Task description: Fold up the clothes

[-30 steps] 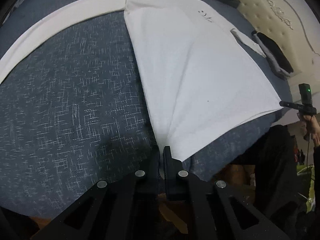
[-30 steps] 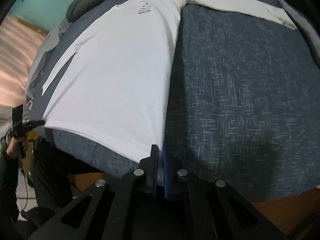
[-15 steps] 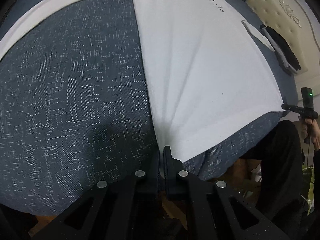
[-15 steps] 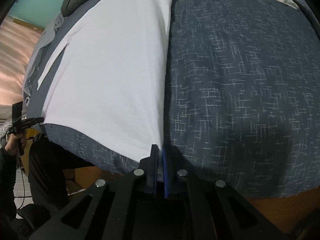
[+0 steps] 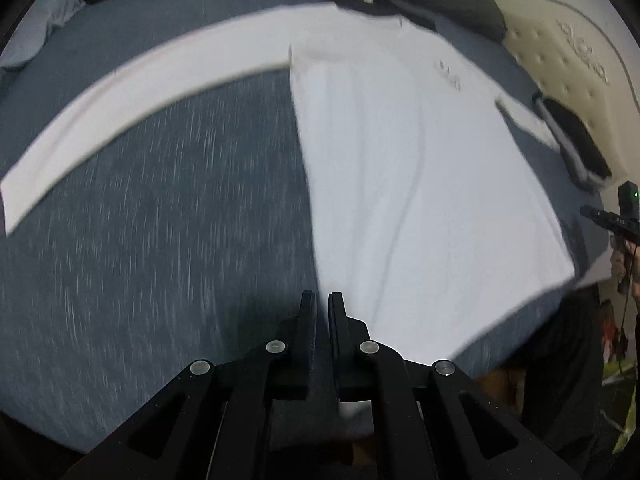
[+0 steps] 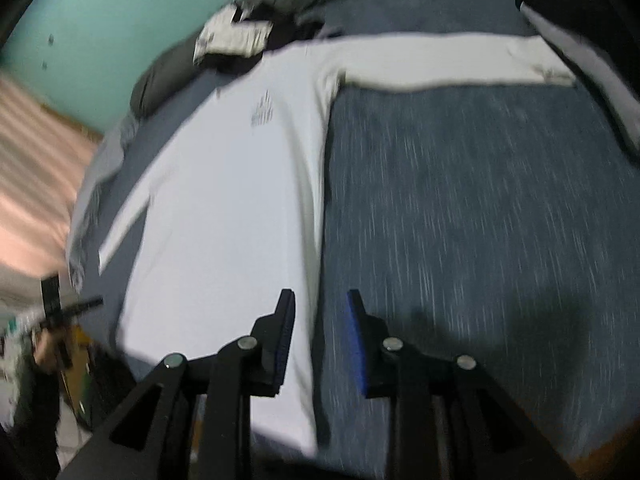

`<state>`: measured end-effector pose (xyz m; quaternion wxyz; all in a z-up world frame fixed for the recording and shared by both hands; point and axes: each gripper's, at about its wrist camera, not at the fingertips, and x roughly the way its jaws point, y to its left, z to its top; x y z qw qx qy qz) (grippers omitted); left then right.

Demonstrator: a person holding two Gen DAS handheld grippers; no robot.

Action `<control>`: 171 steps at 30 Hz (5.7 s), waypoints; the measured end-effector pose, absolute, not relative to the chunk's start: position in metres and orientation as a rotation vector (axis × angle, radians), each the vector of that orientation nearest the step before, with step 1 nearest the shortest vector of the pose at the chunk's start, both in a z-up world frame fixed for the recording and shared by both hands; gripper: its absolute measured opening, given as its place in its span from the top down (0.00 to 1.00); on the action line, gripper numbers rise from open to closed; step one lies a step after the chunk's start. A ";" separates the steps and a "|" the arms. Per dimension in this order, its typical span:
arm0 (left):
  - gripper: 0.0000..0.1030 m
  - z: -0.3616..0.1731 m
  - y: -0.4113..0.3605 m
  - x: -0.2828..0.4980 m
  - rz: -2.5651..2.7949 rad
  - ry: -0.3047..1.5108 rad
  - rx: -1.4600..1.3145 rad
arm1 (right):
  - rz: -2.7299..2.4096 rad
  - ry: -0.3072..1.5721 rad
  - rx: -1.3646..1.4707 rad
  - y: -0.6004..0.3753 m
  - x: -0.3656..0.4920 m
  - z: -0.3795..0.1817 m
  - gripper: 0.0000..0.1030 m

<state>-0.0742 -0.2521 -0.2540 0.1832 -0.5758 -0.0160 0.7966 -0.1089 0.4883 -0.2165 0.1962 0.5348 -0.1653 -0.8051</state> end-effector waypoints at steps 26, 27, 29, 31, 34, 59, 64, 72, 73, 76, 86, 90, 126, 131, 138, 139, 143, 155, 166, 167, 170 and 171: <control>0.76 -0.319 -0.074 -0.230 2.306 -0.200 -1.416 | -2.371 -0.673 1.530 0.415 -0.380 -0.309 0.67; 0.76 -0.323 -0.076 -0.228 2.302 -0.206 -1.417 | -2.373 -0.665 1.532 0.414 -0.385 -0.312 0.67; 0.76 -0.329 -0.075 -0.227 2.302 -0.198 -1.422 | -2.381 -0.649 1.527 0.413 -0.392 -0.317 0.67; 0.76 -0.335 -0.074 -0.225 2.300 -0.190 -1.425 | -2.392 -0.645 1.495 0.415 -0.395 -0.317 0.70; 0.76 -0.343 -0.074 -0.222 2.293 -0.212 -1.434 | -2.412 -0.632 1.477 0.421 -0.398 -0.315 0.93; 0.76 -0.351 -0.062 -0.221 2.262 -0.209 -1.412 | -2.445 -0.500 1.507 0.431 -0.424 -0.311 0.97; 0.76 -0.351 -0.061 -0.220 2.260 -0.212 -1.410 | -2.437 -0.492 1.492 0.435 -0.394 -0.298 0.78; 0.76 -0.347 -0.056 -0.215 2.243 -0.219 -1.393 | -2.292 -0.502 1.538 0.435 -0.305 -0.302 0.75; 0.76 -0.347 -0.056 -0.215 2.242 -0.218 -1.392 | -2.274 -0.495 1.548 0.434 -0.295 -0.305 0.75; 0.76 -0.347 -0.054 -0.213 2.238 -0.213 -1.392 | -2.258 -0.503 1.558 0.432 -0.283 -0.309 0.75; 0.76 -0.350 -0.053 -0.212 2.239 -0.214 -1.386 | -2.303 -0.576 1.524 0.438 -0.269 -0.311 0.98; 0.76 -0.349 -0.052 -0.211 2.238 -0.212 -1.386 | -2.290 -0.555 1.561 0.435 -0.270 -0.315 0.97; 0.76 -0.342 -0.051 -0.204 2.228 -0.218 -1.358 | -2.260 -0.296 1.737 0.410 -0.242 -0.309 0.89; 0.76 -0.341 -0.052 -0.203 2.225 -0.224 -1.354 | -2.207 -0.274 1.772 0.409 -0.230 -0.312 0.80; 0.76 -0.338 -0.050 -0.201 2.221 -0.225 -1.346 | -2.204 -0.221 1.766 0.400 -0.224 -0.312 0.95; 0.76 -0.338 -0.050 -0.201 2.221 -0.225 -1.345 | -2.203 -0.210 1.765 0.398 -0.225 -0.312 0.96; 0.76 -0.336 -0.049 -0.200 2.222 -0.227 -1.340 | -2.260 -0.208 1.735 0.401 -0.228 -0.300 0.97; 0.76 -0.335 -0.051 -0.199 2.225 -0.226 -1.334 | -2.159 -0.685 1.737 0.443 -0.243 -0.324 0.96; 0.76 -0.335 -0.048 -0.195 2.218 -0.222 -1.331 | -2.129 -0.573 1.783 0.416 -0.193 -0.312 0.92; 0.76 -0.335 -0.048 -0.195 2.218 -0.223 -1.331 | -2.126 -0.573 1.787 0.415 -0.192 -0.312 0.91; 0.76 -0.334 -0.049 -0.195 2.219 -0.226 -1.328 | -2.126 -0.516 1.806 0.408 -0.189 -0.311 0.90; 0.76 -0.334 -0.048 -0.195 2.219 -0.224 -1.327 | -2.130 -0.481 1.809 0.404 -0.187 -0.310 0.90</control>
